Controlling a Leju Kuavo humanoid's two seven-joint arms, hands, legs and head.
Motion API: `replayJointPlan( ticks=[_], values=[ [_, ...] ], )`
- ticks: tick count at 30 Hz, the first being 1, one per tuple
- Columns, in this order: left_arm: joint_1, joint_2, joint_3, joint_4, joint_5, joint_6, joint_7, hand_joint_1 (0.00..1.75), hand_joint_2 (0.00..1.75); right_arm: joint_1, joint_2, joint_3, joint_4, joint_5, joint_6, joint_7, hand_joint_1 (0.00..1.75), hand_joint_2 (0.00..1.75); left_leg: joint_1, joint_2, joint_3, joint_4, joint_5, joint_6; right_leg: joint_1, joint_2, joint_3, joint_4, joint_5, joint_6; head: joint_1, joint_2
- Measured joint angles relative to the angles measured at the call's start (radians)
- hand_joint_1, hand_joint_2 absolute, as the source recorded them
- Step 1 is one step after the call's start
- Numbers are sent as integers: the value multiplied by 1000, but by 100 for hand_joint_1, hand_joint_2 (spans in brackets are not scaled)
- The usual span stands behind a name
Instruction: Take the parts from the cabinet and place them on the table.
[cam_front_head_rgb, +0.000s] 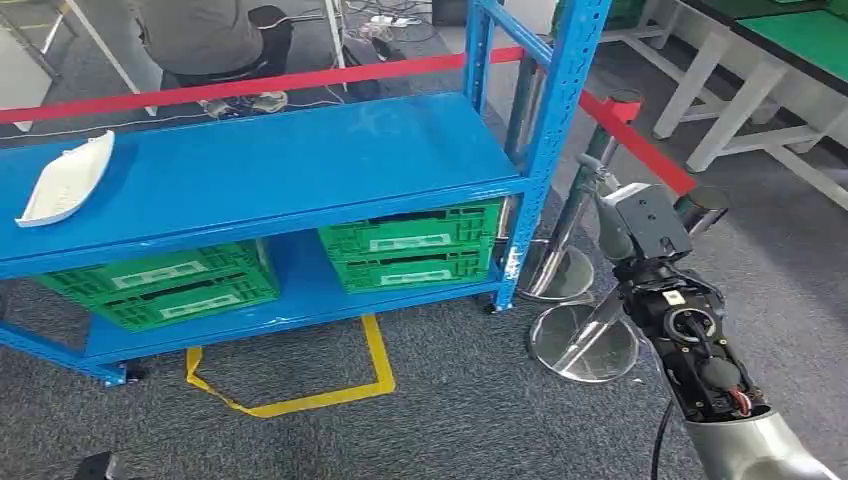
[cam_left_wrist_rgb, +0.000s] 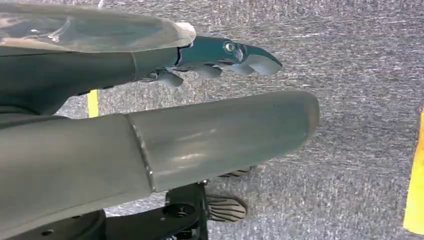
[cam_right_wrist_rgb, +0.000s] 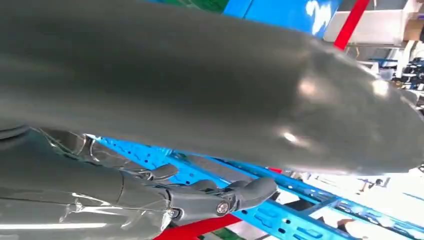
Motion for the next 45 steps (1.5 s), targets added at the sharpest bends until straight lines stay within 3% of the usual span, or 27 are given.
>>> replayJointPlan(
  ticks=[45],
  values=[
    [-1, 0, 0, 0, -21, 34, -3, 0, 0, 19, 0, 1, -1, 21, -48, -21, 0, 0, 0, 0, 0, 0, 0, 0, 0, 0, 0, 0, 0, 0, 0, 0]
  ],
)
